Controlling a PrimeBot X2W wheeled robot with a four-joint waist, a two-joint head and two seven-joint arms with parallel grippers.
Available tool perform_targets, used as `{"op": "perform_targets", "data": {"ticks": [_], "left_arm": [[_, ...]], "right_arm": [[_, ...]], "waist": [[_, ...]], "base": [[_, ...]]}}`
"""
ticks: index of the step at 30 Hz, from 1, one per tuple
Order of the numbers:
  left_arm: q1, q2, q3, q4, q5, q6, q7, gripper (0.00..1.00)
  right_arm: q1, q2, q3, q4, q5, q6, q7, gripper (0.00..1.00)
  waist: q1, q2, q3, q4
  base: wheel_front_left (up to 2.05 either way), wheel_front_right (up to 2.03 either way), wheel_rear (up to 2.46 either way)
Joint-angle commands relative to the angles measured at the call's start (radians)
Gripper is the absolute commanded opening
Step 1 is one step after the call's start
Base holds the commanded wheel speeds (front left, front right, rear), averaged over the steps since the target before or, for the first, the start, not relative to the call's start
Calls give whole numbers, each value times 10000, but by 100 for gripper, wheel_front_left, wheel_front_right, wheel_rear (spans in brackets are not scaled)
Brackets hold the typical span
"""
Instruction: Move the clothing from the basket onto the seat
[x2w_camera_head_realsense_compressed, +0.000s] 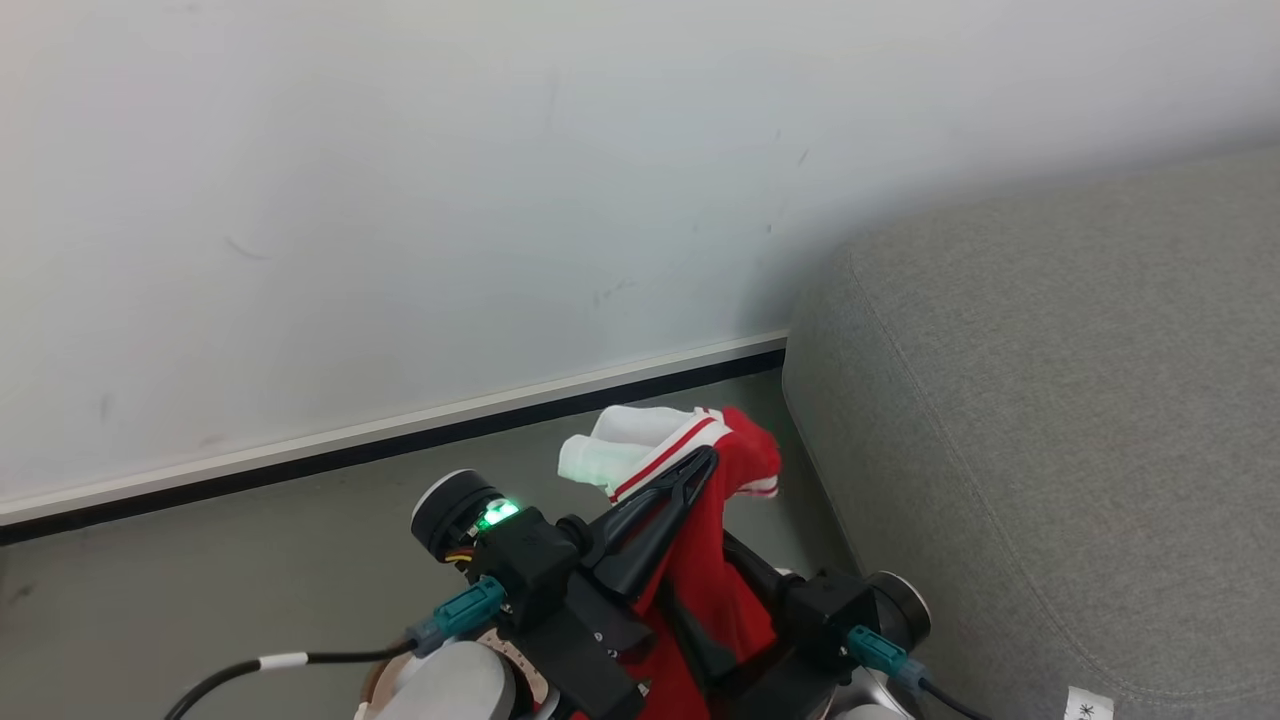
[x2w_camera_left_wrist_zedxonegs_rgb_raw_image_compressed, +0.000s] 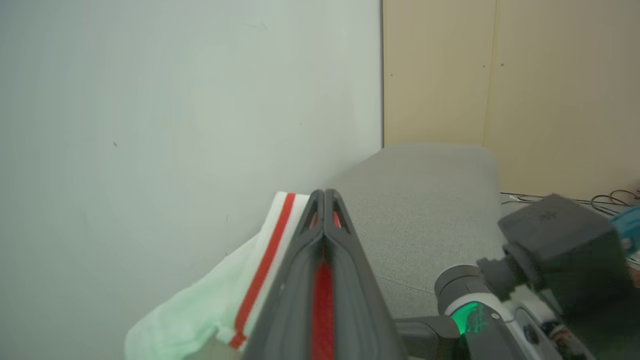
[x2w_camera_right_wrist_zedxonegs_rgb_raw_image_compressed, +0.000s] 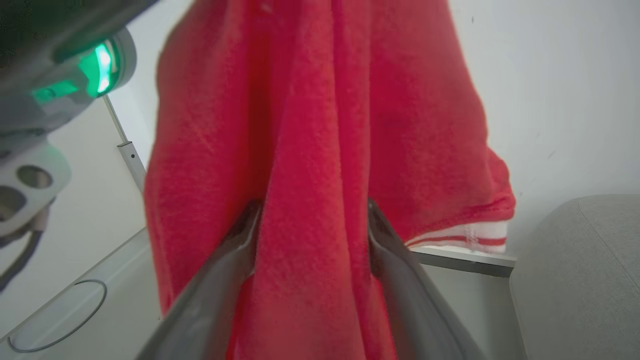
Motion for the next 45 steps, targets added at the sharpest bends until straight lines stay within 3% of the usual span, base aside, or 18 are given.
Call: {"op": "perform_targets", "data": {"ticks": [1, 14, 15, 16, 18, 19, 33, 45], "left_arm": [[-115, 105, -43, -72, -98, 2, 92, 0], [117, 454, 38, 306, -692, 8, 524, 0], [116, 490, 47, 345, -725, 7, 536, 11], [116, 490, 47, 345, -725, 7, 536, 11], [147, 512, 107, 446, -823, 36, 555, 40], [138, 537, 102, 462, -839, 33, 552, 100], [-55, 670, 139, 535, -928, 164, 529, 100], [-199, 799, 98, 546, -918, 256, 611, 100]], "right_arm": [[-63, 72, 66, -38, 17, 6, -15, 0], [-125, -37, -38, -246, -147, 4, -17, 0], [-136, -37, -77, -256, -159, 4, -17, 0], [-136, -37, -77, -256, -159, 4, -17, 0], [-154, -27, -195, -290, -174, 6, -17, 0], [-159, -18, -243, -297, -183, 4, -17, 0], [-84, -31, -834, -424, -401, 4, -17, 0], [-279, 58, -1985, -731, -658, 4, -17, 0]], "waist": [[-1, 0, 10, -25], [-1, 0, 331, -108], [-1, 0, 366, -109], [-1, 0, 366, -109], [-1, 0, 434, -109], [-1, 0, 467, -109], [-1, 0, 837, -230], [-1, 0, 1274, -692]], "base": [[0, 0, 0], [0, 0, 0], [0, 0, 0], [0, 0, 0], [0, 0, 0], [0, 0, 0], [0, 0, 0], [0, 0, 0]]}}
